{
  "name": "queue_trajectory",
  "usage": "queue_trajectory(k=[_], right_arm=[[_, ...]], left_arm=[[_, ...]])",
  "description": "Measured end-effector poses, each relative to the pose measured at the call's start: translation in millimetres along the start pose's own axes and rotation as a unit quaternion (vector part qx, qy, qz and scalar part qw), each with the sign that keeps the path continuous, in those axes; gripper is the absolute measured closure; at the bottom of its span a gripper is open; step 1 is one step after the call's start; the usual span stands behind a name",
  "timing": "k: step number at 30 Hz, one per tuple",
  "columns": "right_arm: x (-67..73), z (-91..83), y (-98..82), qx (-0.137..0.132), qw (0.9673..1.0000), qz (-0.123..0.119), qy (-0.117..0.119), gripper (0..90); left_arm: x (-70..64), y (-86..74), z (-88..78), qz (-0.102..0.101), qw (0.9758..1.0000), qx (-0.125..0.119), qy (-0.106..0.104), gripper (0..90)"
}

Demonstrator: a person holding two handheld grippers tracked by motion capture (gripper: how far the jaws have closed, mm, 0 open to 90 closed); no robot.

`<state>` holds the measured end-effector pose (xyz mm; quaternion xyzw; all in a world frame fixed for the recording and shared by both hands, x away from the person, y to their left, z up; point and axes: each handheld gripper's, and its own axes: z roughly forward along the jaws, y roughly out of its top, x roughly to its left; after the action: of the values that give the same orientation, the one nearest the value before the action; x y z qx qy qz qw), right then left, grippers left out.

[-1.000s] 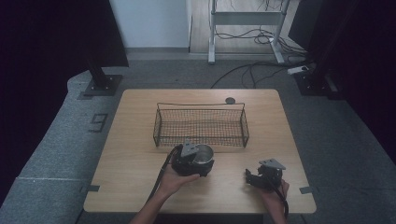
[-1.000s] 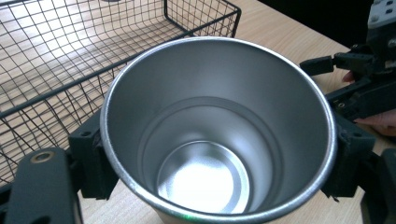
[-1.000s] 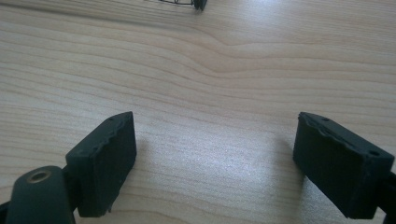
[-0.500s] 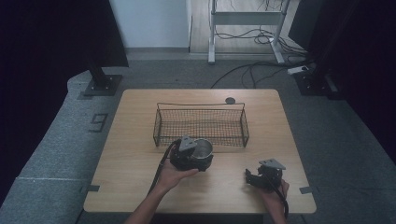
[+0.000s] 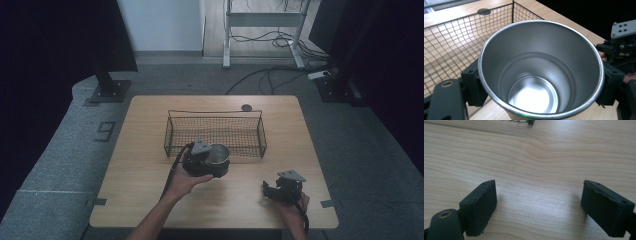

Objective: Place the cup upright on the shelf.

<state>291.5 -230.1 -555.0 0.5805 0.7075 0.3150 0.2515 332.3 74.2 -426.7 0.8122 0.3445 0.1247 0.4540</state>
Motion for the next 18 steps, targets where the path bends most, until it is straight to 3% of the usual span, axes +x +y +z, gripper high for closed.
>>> queue_trajectory(k=[18], right_arm=[[-0.2,0.1,0.0,0.0,1.0,-0.001,0.0,13.3]], left_arm=[[15.2,25.3,-1.4,-0.002,1.0,-0.005,0.008,18.1]])
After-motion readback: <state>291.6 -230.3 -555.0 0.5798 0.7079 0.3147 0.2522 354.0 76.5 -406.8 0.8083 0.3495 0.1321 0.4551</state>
